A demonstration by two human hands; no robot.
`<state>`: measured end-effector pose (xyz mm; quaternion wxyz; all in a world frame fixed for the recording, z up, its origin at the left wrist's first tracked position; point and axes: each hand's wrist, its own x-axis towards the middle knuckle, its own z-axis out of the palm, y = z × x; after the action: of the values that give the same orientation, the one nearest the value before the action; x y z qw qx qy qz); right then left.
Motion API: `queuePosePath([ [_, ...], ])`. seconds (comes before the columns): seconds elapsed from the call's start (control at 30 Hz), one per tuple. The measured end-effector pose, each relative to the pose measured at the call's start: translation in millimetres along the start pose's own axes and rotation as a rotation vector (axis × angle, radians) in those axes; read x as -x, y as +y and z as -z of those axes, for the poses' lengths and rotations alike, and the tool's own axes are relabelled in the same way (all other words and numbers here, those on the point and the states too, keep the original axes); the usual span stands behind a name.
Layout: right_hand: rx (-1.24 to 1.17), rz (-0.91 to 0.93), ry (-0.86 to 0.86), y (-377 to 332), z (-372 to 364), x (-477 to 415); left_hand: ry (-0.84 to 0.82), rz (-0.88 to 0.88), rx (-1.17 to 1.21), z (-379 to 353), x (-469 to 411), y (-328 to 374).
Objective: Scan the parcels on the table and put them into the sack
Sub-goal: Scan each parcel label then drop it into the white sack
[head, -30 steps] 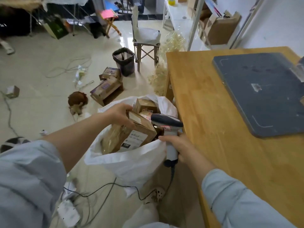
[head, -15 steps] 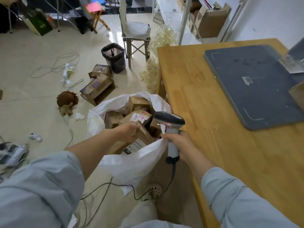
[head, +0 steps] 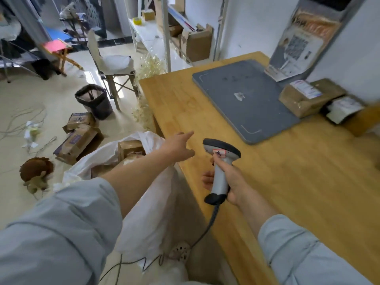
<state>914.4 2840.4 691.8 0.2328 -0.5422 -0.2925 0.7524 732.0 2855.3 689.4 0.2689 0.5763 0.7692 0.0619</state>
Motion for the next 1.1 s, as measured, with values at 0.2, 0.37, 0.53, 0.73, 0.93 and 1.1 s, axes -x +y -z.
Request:
queuePosePath([
  [0.2, -0.379, 0.143, 0.137, -44.4, 115.3, 55.4, -0.052, -0.308, -0.085, -30.5, -14.2, 164.0],
  [0.37, -0.650, 0.331, 0.265, -83.3, 234.4, 123.6, -0.107, -0.537, -0.140, -63.9, -5.2, 303.8],
  [0.53, -0.815, 0.518, 0.434, -105.3, 351.7, 185.5, -0.151, -0.681, -0.152, -106.3, 19.8, 423.6],
  [0.73, -0.876, 0.532, 0.557, -106.3, 468.3, 216.1, -0.226, -0.729, -0.140, -168.1, 24.8, 527.9],
  [0.93, -0.827, 0.359, 0.576, -90.0, 517.9, 168.7, -0.137, -0.562, -0.179, -234.8, -30.8, 582.5],
  [1.1, -0.815, 0.326, 0.586, -94.4, 544.4, 118.7, -0.068, -0.391, -0.182, -265.1, -77.4, 623.0],
])
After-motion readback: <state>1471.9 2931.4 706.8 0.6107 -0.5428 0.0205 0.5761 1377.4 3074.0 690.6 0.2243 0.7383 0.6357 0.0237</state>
